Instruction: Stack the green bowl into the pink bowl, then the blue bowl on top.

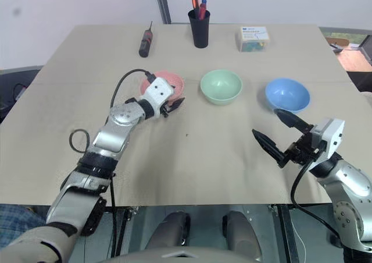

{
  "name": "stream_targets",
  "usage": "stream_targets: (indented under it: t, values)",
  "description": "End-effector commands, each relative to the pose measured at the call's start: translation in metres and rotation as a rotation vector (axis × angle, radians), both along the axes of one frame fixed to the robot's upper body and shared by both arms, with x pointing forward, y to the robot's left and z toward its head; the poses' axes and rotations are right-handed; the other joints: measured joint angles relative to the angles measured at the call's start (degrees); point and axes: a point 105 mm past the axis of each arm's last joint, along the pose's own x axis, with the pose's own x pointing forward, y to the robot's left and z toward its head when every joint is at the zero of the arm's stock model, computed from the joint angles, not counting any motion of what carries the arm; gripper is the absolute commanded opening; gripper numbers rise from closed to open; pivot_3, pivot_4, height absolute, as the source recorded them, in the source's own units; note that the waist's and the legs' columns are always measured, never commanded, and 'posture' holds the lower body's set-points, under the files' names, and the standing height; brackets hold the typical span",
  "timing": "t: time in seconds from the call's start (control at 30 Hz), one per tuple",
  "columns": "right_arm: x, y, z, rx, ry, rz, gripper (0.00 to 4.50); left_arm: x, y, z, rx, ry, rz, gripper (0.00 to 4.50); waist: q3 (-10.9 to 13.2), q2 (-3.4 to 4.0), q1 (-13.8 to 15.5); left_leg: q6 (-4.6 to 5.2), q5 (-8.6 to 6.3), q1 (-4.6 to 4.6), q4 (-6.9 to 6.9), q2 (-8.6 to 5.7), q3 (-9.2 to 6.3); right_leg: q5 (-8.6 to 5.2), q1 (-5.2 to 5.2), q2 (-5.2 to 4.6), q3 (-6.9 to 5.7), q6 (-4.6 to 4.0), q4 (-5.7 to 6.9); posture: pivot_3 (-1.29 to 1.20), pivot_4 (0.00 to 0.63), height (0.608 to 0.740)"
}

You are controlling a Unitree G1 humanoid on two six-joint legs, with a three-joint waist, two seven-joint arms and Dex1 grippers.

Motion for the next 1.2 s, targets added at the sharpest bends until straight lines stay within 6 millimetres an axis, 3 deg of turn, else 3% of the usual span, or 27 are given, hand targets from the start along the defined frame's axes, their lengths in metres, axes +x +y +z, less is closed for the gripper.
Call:
stream_targets:
  t: [0.03, 0.1, 0.27, 0.33, 0.53, 0.73, 0.93, 1.2]
  values:
    - [-0.003, -0.002, 0.012, -0.013, -0.06, -0.009, 4.5, 0.001, -0.01, -0.006, 0.056, 0.045, -0.052, 2.57, 0.0, 0.0, 0.0, 0.0, 0.0, 0.0, 0.0, -0.01, 0.0, 0.0, 0.0, 0.0, 0.01, 0.0, 0.0, 0.0, 0.15, 0.74]
    - [-0.002, -0.003, 0.012, -0.015, -0.06, -0.009, 4.5, 0.0, -0.015, -0.008, 0.058, 0.057, -0.072, 2.34, 0.0, 0.0, -0.1, -0.08, 0.04, 0.0, -0.01, -0.01, 0.0, 0.0, -0.01, 0.0, 0.01, 0.0, -0.01, 0.0, 0.15, 0.74]
    - [0.0, -0.004, 0.011, -0.021, -0.06, -0.01, 4.5, 0.0, -0.018, -0.004, 0.041, 0.052, -0.084, 0.41, 0.0, -0.01, 0.0, -0.09, 0.05, -0.01, 0.0, 0.0, -0.02, 0.0, -0.01, -0.01, 0.0, 0.0, 0.0, 0.0, 0.15, 0.74]
    - [0.0, -0.004, 0.011, -0.021, -0.061, -0.01, 4.5, 0.0, -0.016, -0.004, 0.047, 0.05, -0.08, 0.01, 0.0, 0.05, 0.0, -0.07, 0.04, 0.01, 0.03, 0.0, -0.05, 0.0, 0.01, -0.01, -0.02, 0.0, 0.03, 0.0, 0.15, 0.74]
    - [0.001, -0.003, 0.009, -0.023, -0.057, -0.008, 4.5, -0.005, -0.01, -0.002, 0.043, 0.042, -0.086, 0.01, 0.0, 0.03, -0.1, -0.09, 0.05, 0.0, 0.03, -0.01, -0.04, -0.01, 0.0, -0.02, -0.01, 0.01, 0.03, 0.0, 0.15, 0.74]
    - [0.0, -0.005, 0.007, -0.028, -0.051, -0.009, 4.5, -0.056, -0.022, 0.007, -0.007, 0.074, -0.318, 0.01, 0.0, 0.05, -0.2, -0.15, 0.08, -0.02, -0.01, 0.03, -0.03, -0.01, -0.03, -0.03, 0.02, 0.0, 0.01, 0.0, 0.15, 0.74]
    - [0.0, -0.005, 0.004, -0.015, -0.038, -0.015, 4.5, -0.132, -0.028, 0.002, 0.044, 0.109, -0.622, 0.01, 0.0, 0.07, -0.2, -0.14, 0.08, 0.01, -0.07, 0.29, 0.04, -0.01, -0.02, -0.02, 0.07, 0.0, -0.02, 0.0, 0.15, 0.74]
    - [0.006, 0.002, 0.004, -0.007, -0.028, 0.015, 4.5, -0.154, -0.056, 0.001, 0.001, 0.157, -0.803, 0.01, 0.0, 0.07, 0.1, 0.11, -0.06, 0.11, 0.08, 0.25, -0.01, 0.01, 0.16, 0.04, 0.0, 0.03, 0.05, 0.0, 0.15, 0.74]
